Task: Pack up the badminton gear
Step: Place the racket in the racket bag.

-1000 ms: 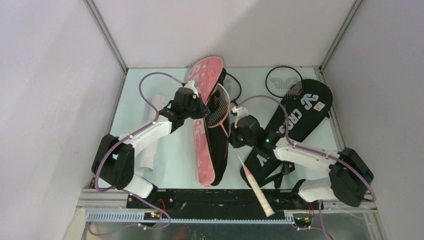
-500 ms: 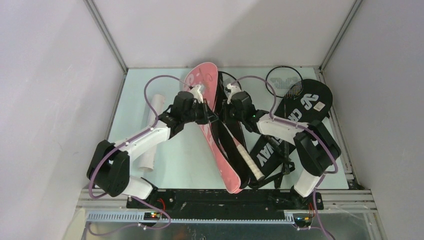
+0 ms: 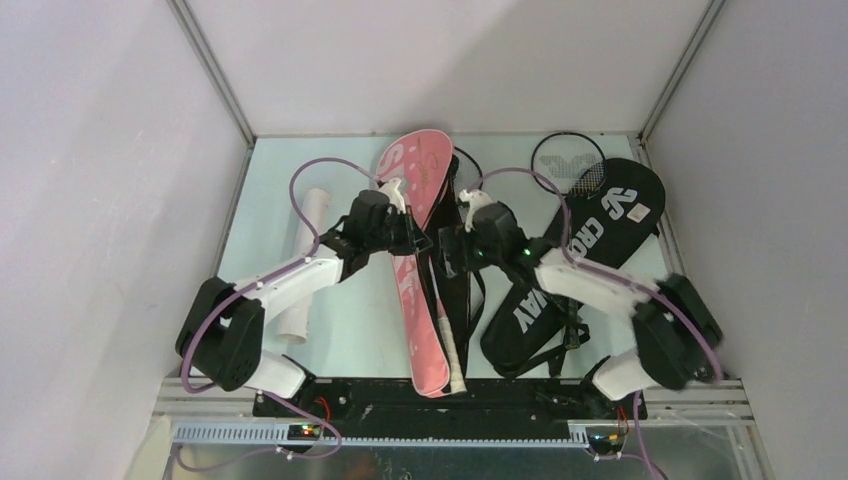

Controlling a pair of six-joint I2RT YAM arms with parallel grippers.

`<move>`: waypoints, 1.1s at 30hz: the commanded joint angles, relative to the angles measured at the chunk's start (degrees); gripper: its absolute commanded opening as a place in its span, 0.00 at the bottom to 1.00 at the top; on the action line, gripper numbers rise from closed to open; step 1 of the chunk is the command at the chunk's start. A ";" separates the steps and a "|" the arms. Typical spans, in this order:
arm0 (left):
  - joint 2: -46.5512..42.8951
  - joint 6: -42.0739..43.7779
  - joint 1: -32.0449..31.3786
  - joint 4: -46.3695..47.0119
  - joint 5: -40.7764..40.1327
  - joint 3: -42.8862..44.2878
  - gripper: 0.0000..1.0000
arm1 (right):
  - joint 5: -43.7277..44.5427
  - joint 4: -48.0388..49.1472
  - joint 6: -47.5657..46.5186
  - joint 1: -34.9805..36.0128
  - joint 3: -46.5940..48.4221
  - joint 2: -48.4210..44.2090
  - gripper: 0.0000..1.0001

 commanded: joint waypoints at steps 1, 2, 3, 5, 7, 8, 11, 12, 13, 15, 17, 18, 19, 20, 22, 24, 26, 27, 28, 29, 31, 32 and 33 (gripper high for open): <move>-0.31 0.12 -0.03 5.69 -2.21 0.08 0.00 | 2.38 -5.11 0.80 3.30 -9.28 -16.08 0.98; -0.21 0.16 -0.03 5.73 -2.24 0.01 0.00 | 1.25 -5.16 1.26 3.86 -11.36 -18.23 0.98; -0.23 0.24 -0.03 5.78 -2.26 -0.17 0.00 | -1.19 -4.93 1.77 5.54 -15.31 -22.45 0.97; -0.25 0.23 -0.03 6.16 -2.28 -0.29 0.00 | -3.83 -4.21 3.82 8.55 -20.04 -27.33 0.96; -0.19 -0.07 0.00 7.05 -1.71 -0.47 0.00 | -5.68 -2.55 7.69 11.18 -23.35 -30.04 0.95; -0.12 -0.41 -0.01 7.37 -1.47 -0.48 0.00 | -6.13 -1.59 9.06 11.85 -24.19 -30.34 0.94; 0.00 -0.81 -0.03 8.37 -0.90 -0.74 0.00 | -6.30 2.76 12.77 14.32 -26.70 -29.02 0.89; 0.22 -0.92 -0.03 8.37 -0.93 -0.66 0.00 | -6.26 3.52 12.97 14.60 -26.87 -27.45 0.88; 0.44 -0.89 0.00 8.14 -0.96 -0.45 0.00 | -6.66 4.56 12.97 14.88 -27.01 -26.37 0.86; 0.81 -0.92 -0.02 8.12 -0.72 -0.22 0.00 | -8.59 8.37 13.18 15.22 -27.05 -23.06 0.82; 0.99 -1.14 -0.03 8.69 -0.39 -0.38 0.00 | -10.59 11.62 13.54 15.41 -27.05 -19.74 0.78; 0.90 -1.31 -0.03 8.84 -0.32 -0.57 0.00 | -11.04 13.79 13.69 15.45 -27.05 -17.90 0.76; 0.87 -1.35 -0.03 9.02 -0.32 -0.82 0.00 | -11.40 14.80 13.77 15.53 -27.05 -17.07 0.75; 0.85 -1.45 -0.03 9.01 -0.25 -0.92 0.00 | -11.45 17.22 14.08 15.57 -27.05 -15.65 0.72; 0.78 -1.57 -0.03 8.80 -0.17 -1.19 0.00 | -11.34 21.43 14.23 15.36 -26.84 -13.21 0.61; 0.53 -2.09 -0.03 8.98 0.17 -1.68 0.00 | -10.66 23.88 14.65 14.50 -25.72 -9.93 0.40; -0.04 -2.90 -0.03 10.51 1.57 -3.17 0.00 | -10.37 26.87 16.04 12.96 -24.63 -6.46 0.19; -0.52 -3.38 -0.07 10.90 1.93 -3.59 0.00 | -10.80 28.11 16.45 12.30 -24.22 -4.48 0.13; -0.85 -3.53 -0.06 11.16 2.50 -4.39 0.00 | -11.32 30.99 16.77 11.25 -23.16 -3.59 0.07; -1.51 -3.75 -0.09 11.13 2.57 -4.81 0.00 | -11.36 32.05 16.67 10.78 -22.42 -1.63 0.05; -3.05 -4.23 -0.19 11.27 2.75 -6.70 0.00 | -11.28 33.17 15.95 9.28 -18.72 1.61 0.00; -3.57 -4.57 -0.20 12.25 3.35 -8.31 0.00 | -11.62 33.24 15.96 8.12 -15.63 2.79 0.00; -4.74 -5.51 -0.20 12.91 3.78 -9.23 0.00 | -12.21 33.75 16.12 7.64 -14.18 5.31 0.00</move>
